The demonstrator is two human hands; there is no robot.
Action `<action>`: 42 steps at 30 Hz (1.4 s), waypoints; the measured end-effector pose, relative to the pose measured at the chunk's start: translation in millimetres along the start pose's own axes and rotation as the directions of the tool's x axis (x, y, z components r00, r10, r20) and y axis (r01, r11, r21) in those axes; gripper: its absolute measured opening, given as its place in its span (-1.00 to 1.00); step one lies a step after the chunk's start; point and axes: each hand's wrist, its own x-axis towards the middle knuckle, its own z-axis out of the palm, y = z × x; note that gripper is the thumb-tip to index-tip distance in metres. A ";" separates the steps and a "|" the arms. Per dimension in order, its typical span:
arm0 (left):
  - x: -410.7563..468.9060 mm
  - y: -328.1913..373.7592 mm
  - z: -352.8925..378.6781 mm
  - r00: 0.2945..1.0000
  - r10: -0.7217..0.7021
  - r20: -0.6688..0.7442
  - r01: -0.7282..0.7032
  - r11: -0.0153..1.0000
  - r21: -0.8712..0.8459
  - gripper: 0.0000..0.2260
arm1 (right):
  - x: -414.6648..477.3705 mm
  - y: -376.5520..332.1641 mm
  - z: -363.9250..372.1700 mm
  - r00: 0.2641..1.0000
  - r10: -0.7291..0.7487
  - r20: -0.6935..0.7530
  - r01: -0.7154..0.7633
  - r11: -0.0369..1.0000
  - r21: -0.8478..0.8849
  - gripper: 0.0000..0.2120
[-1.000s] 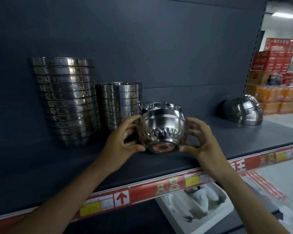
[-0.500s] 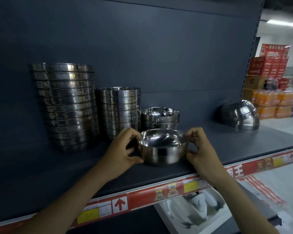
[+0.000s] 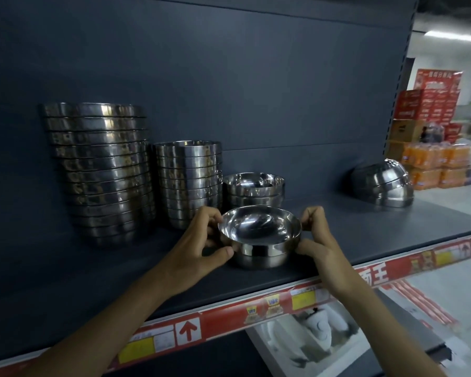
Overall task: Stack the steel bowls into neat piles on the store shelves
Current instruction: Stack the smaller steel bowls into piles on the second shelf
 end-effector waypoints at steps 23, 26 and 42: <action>105.6 10.9 40.3 0.841 0.257 -0.475 -0.178 0.963 0.204 -0.49 | 164.0 -7.6 -0.8 0.920 -0.124 -0.373 0.239 0.929 0.282 -0.68; 104.8 2.7 45.2 0.898 0.200 -0.391 -0.084 0.952 0.294 -0.49 | 169.1 12.6 -4.7 0.937 -0.093 -0.337 0.185 0.950 0.253 -0.66; 91.7 -3.0 57.7 0.924 0.145 -0.355 0.101 0.800 0.592 -0.42 | 156.7 46.3 -7.3 0.966 0.137 -0.220 -0.107 0.984 0.145 -0.64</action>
